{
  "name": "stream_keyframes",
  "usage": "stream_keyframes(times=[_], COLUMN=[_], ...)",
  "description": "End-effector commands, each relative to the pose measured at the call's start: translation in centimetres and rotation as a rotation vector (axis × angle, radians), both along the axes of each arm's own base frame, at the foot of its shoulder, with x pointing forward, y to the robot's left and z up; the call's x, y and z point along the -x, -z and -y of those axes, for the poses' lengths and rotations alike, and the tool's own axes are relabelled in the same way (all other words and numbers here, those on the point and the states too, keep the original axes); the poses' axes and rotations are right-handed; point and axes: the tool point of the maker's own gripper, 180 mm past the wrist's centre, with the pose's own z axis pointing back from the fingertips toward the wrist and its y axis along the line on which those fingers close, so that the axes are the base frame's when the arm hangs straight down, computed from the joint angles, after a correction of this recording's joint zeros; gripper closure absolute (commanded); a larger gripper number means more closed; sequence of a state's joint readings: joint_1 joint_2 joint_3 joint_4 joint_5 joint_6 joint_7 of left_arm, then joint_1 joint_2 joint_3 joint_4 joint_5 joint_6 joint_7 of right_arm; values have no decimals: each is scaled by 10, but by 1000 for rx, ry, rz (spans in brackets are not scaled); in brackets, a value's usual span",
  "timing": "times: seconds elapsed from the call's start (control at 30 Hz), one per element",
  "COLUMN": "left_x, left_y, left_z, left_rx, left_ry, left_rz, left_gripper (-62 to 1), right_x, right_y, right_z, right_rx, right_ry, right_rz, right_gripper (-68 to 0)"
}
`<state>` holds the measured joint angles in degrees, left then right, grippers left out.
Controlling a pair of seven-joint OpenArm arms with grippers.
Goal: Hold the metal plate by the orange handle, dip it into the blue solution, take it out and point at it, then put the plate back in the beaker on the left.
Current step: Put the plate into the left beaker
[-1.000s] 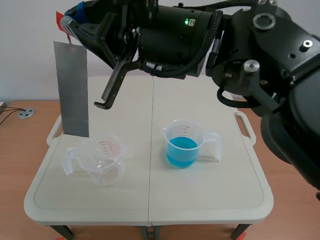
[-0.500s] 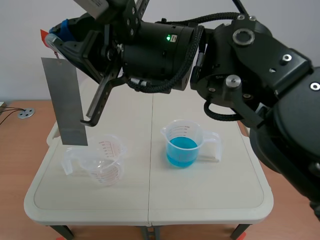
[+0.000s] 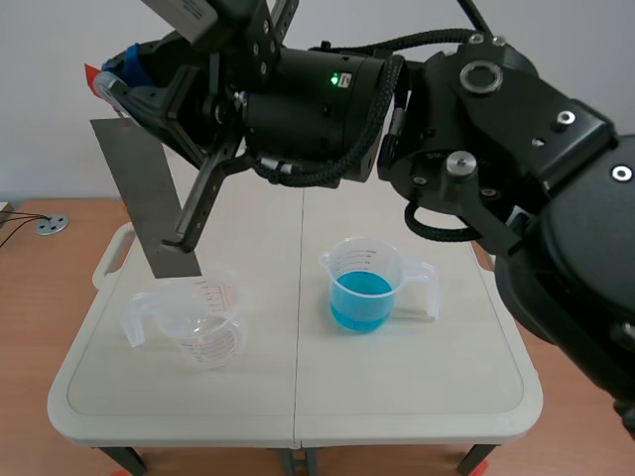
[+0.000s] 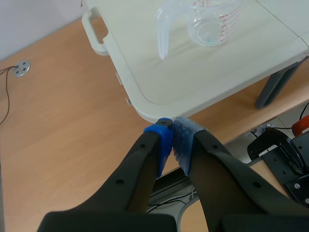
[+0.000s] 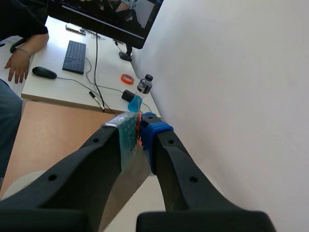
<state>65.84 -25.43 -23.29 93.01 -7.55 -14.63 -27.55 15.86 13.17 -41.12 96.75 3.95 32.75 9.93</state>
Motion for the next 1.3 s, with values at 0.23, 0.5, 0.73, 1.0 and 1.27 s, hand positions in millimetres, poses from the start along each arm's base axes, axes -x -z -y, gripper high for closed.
stream_keyframes(times=[0.23,0.5,0.73,1.0,1.27], left_x=[-6,-6,-6,-6,-6], left_y=[-8,-8,-8,-8,-8], left_z=[1,1,1,1,1], left_rx=[6,6,6,6,6], left_ry=[7,7,7,7,7], left_rz=[32,32,32,32,32], left_gripper=[-36,-36,-36,-36,-36], right_x=[-3,-7,-14,-20,-26], right_y=[-13,-10,5,19,35], right_z=[0,2,4,6,8], right_rx=[-32,-33,-25,-23,-19], right_ry=[0,21,30,35,44], right_rz=[22,14,-25,-60,-102], right_gripper=[-13,-13,-13,-13,-13])
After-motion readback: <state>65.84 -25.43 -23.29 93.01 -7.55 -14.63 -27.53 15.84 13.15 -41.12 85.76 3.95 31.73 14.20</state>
